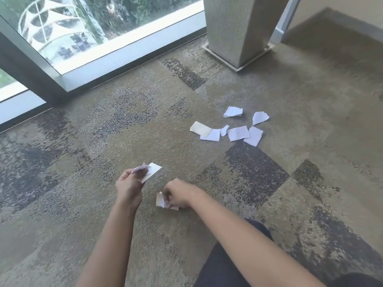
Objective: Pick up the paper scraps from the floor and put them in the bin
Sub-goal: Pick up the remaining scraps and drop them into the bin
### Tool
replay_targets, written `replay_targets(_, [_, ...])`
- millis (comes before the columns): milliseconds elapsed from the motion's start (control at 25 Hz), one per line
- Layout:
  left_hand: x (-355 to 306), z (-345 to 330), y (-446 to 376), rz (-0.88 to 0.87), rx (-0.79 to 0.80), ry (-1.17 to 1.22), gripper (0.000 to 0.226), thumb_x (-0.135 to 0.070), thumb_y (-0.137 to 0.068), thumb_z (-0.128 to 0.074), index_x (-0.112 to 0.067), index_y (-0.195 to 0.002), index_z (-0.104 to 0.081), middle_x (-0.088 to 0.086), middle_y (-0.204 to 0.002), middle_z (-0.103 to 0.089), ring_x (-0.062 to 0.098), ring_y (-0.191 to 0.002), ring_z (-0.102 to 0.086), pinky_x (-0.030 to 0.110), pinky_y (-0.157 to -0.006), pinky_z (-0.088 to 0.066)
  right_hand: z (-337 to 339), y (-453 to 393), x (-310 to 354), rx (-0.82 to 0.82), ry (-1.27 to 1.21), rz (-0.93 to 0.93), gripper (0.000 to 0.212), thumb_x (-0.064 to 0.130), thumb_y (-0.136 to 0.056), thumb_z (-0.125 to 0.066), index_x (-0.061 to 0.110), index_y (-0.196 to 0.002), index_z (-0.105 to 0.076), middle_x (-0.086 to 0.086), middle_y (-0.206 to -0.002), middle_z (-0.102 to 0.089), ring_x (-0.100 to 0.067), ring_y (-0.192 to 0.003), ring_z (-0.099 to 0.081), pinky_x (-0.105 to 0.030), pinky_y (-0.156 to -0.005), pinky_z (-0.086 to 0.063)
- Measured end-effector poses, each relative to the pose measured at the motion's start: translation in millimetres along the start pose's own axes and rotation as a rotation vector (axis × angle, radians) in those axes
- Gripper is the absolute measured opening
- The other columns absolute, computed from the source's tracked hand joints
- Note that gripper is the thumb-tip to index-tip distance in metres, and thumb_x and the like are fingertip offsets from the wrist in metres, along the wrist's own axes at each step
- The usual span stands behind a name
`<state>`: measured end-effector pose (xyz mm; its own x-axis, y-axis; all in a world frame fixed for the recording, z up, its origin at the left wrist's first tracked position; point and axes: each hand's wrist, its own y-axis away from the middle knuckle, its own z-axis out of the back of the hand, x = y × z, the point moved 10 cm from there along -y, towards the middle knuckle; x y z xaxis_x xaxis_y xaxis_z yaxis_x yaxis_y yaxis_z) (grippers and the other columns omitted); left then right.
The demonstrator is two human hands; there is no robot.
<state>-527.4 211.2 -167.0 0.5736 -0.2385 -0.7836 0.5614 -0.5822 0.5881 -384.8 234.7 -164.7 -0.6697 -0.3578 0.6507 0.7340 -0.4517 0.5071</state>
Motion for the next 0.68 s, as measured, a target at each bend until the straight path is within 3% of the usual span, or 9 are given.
replay_targets(120, [12.1, -38.1, 1.0, 0.011, 0.062, -0.066, 0.027, 0.014, -0.08, -0.066, -0.009, -0.069, -0.056, 0.004, -0.069, -0.074, 0.014, -0.077, -0.07, 0.021, -0.066, -0.059, 70.9, 39.7, -64.6, -0.179, -0.133, -0.066, 0.018, 0.023, -0.084, -0.074, 0.018, -0.097, -0.062, 0.004, -0.09, -0.059, -0.014, -0.084, -0.057, -0.025, -0.065, -0.043])
replay_targets(240, [31.4, -100.6, -1.3, 0.047, 0.148, -0.212, 0.03, 0.016, -0.085, -0.055, -0.01, -0.068, -0.055, 0.006, -0.065, -0.067, 0.014, -0.061, -0.063, 0.021, -0.052, -0.051, 138.8, 80.2, -144.0, -0.433, -0.266, -0.219, 0.045, 0.03, -0.084, -0.074, 0.016, -0.12, -0.052, 0.002, -0.103, -0.064, -0.014, -0.09, -0.061, -0.022, -0.07, -0.046])
replay_targets(360, [39.6, -168.1, -13.2, 0.007, 0.199, -0.41, 0.041, 0.016, -0.083, -0.033, -0.014, -0.061, -0.05, 0.007, -0.064, -0.051, 0.017, -0.058, -0.05, 0.023, -0.048, -0.032, 190.6, 99.8, -209.4, -0.723, -0.267, -0.356, 0.026, 0.04, -0.081, -0.076, 0.02, -0.096, -0.067, -0.003, -0.11, -0.066, -0.024, -0.107, -0.06, -0.035, -0.087, -0.046])
replay_targets(480, [38.4, -220.2, -26.5, -0.076, 0.243, -0.627, 0.029, 0.004, -0.081, -0.033, -0.009, -0.069, -0.056, 0.004, -0.064, -0.048, 0.02, -0.06, -0.051, 0.023, -0.046, -0.03, 206.7, 96.6, -239.4, -0.757, -0.174, -0.52, 0.018, 0.05, -0.077, -0.076, 0.037, -0.081, -0.065, 0.002, -0.145, -0.043, -0.028, -0.136, -0.035, -0.05, -0.112, -0.027])
replay_targets(560, [32.4, -250.9, -28.6, -0.215, 0.306, -0.826, 0.027, -0.014, -0.078, -0.037, -0.006, -0.082, -0.063, 0.008, -0.076, -0.055, 0.025, -0.077, -0.054, 0.028, -0.06, -0.041, 205.0, 83.6, -251.9, -0.694, -0.258, -0.594, 0.017, 0.05, -0.076, -0.076, 0.039, -0.078, -0.064, 0.003, -0.16, -0.021, -0.034, -0.148, -0.008, -0.058, -0.118, -0.006])
replay_targets(600, [31.8, -262.9, -30.2, -0.297, 0.333, -0.973, 0.036, -0.022, -0.078, -0.036, -0.006, -0.092, -0.065, 0.012, -0.092, -0.057, 0.029, -0.091, -0.054, 0.034, -0.075, -0.046, 200.3, 74.6, -256.4, -0.648, -0.334, -0.621, 0.019, 0.054, -0.074, -0.076, 0.039, -0.075, -0.064, 0.003, -0.163, -0.011, -0.037, -0.149, 0.005, -0.062, -0.117, 0.002])
replay_targets(680, [39.7, -276.6, -35.5, -0.404, 0.344, -1.329, 0.054, -0.037, -0.085, -0.029, -0.008, -0.117, -0.061, 0.014, -0.128, -0.045, 0.034, -0.122, -0.04, 0.05, -0.104, -0.035, 192.6, 57.2, -259.6, -0.554, -0.347, -0.677, 0.024, 0.066, -0.07, -0.073, 0.043, -0.07, -0.065, 0.003, -0.164, -0.001, -0.041, -0.147, 0.019, -0.07, -0.111, 0.007])
